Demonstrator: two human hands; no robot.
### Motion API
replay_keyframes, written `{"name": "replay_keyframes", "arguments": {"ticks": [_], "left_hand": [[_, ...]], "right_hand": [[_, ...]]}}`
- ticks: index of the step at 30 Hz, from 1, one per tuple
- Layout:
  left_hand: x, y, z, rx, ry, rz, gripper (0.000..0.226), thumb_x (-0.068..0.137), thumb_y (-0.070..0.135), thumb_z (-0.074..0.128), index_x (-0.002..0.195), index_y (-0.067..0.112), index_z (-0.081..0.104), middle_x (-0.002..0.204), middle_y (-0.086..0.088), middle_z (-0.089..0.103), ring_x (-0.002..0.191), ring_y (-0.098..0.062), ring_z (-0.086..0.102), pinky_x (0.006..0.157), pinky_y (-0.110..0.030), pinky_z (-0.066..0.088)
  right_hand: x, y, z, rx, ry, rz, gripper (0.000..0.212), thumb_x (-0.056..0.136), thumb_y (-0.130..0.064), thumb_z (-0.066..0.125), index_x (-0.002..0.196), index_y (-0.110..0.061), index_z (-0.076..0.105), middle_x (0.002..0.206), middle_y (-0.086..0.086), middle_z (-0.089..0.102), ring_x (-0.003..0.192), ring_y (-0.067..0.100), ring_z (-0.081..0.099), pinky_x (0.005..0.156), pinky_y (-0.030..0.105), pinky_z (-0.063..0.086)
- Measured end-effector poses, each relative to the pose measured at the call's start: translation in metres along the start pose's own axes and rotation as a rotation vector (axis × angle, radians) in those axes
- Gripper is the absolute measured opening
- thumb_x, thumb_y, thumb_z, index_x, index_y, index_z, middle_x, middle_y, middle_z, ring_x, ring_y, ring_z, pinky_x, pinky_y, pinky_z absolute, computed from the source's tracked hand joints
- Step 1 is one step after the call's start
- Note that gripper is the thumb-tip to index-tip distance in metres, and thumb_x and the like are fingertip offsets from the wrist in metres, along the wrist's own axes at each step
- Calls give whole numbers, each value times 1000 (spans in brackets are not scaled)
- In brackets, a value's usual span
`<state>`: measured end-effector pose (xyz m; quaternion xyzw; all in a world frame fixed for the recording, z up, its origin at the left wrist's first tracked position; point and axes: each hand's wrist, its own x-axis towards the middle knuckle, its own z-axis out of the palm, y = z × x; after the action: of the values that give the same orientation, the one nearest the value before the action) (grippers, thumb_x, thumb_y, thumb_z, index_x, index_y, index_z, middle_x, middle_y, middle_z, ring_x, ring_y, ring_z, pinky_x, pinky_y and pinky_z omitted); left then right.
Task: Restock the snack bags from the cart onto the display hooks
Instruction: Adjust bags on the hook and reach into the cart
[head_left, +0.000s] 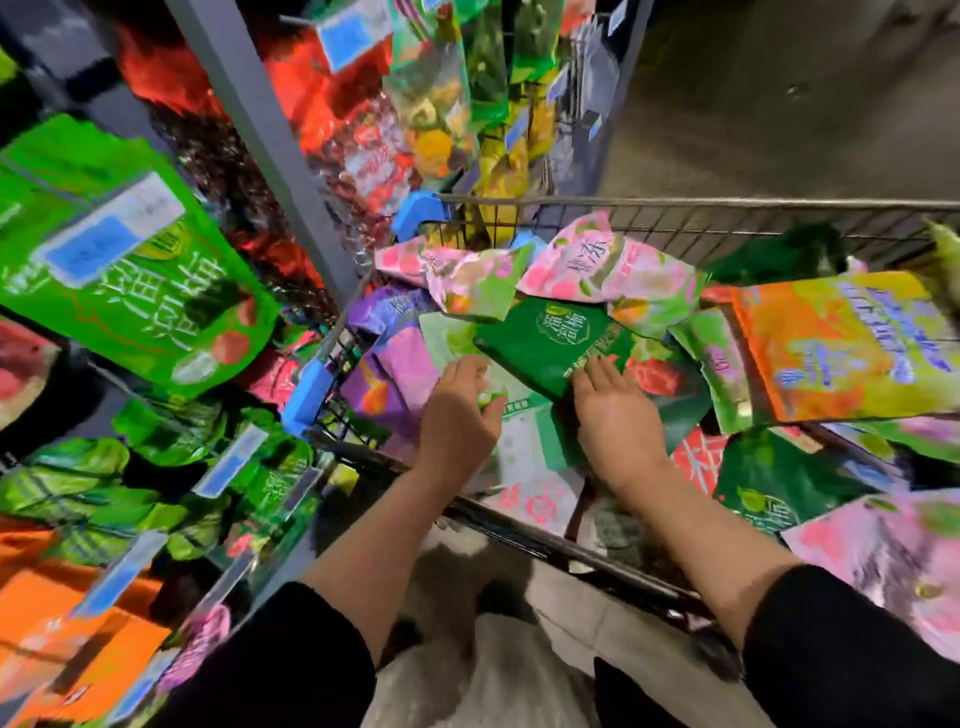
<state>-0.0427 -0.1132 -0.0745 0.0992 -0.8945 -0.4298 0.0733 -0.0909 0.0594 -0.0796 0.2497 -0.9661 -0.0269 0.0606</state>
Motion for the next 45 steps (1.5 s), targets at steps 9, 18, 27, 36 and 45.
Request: {"name": "replay_keyframes", "arguments": {"ticks": [9,18,27,36,45], "left_hand": [[16,27,5,-597,66,-393,60,82,30,72,126,7,39,111,-20,60,98,-27,62,90,-48,51],[33,-8,-8,-447,104,-447,92,77,1,66,152,16,15,154,-14,30,140,-30,33,115,-49,28],[37,-27,12,-440,213,-478,85,70,18,68,146,12,31,138,-15,50,125,-29,49,107,-48,39],[32,-22,11,-341,262,-387,82,80,-11,62,150,12,25,132,3,39,121,-7,35,98,-4,21],[29,3,6,-463,332,-443,82,83,-4,60,151,24,23,149,-6,40,134,-22,40,115,-40,28]], "right_hand": [[-1,-48,-47,162,0,113,29,48,-10,85,69,-18,66,66,-1,64,56,17,64,43,19,21],[74,7,-56,501,-72,190,22,93,-24,56,105,-12,70,103,15,71,98,35,63,78,38,50],[195,88,-5,51,-117,-232,43,76,-30,64,117,-17,62,127,9,60,121,37,50,105,43,39],[225,86,-4,-224,22,-298,13,76,-19,70,87,-17,76,94,5,59,104,31,47,85,39,30],[208,104,-47,197,-14,-499,10,70,-4,64,73,-2,74,95,16,70,115,41,57,92,49,47]]}}
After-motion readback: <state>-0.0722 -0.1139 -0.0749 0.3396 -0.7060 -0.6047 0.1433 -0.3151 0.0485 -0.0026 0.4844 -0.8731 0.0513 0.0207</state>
